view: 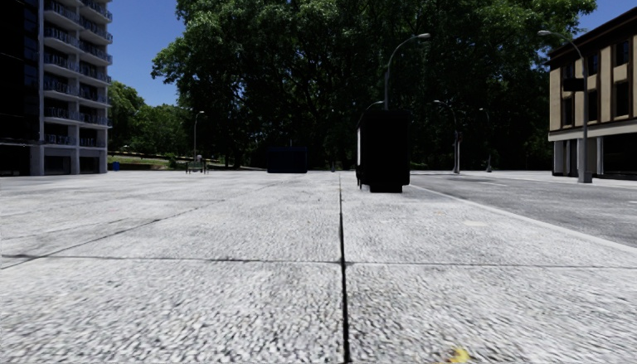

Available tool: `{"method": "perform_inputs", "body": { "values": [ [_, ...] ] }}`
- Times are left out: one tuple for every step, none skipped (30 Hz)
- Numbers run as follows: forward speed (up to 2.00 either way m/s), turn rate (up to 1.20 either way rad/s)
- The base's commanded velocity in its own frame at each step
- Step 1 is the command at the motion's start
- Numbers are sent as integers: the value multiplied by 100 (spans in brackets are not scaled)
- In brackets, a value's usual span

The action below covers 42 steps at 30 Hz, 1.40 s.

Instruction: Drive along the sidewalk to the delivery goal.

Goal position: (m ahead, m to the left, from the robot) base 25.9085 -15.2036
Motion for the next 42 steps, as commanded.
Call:
{"method": "perform_inputs", "body": {
  "values": [
    [200, 0],
    [200, 0],
    [200, 0],
    [200, 0],
    [200, 0],
    [200, 0],
    [200, 0],
    [200, 0],
    [200, 0],
    [200, 0],
    [200, 0],
    [200, 0],
    [200, 0],
    [200, 0],
    [200, 0],
    [200, 0],
    [200, 0],
    [200, 0],
    [200, 0],
    [200, 0],
    [200, 0],
    [200, 0],
    [200, 0],
    [200, 0],
    [200, 0],
    [200, 0],
    [200, 0],
    [200, 0],
    [200, 0],
    [200, 0],
    [200, 0],
    [200, 0],
    [200, 0],
    [200, 0],
    [200, 0],
    [200, 0],
    [200, 0],
    [200, 0],
    [200, 0],
    [200, 0],
    [200, 0],
    [200, 0]
  ]
}}
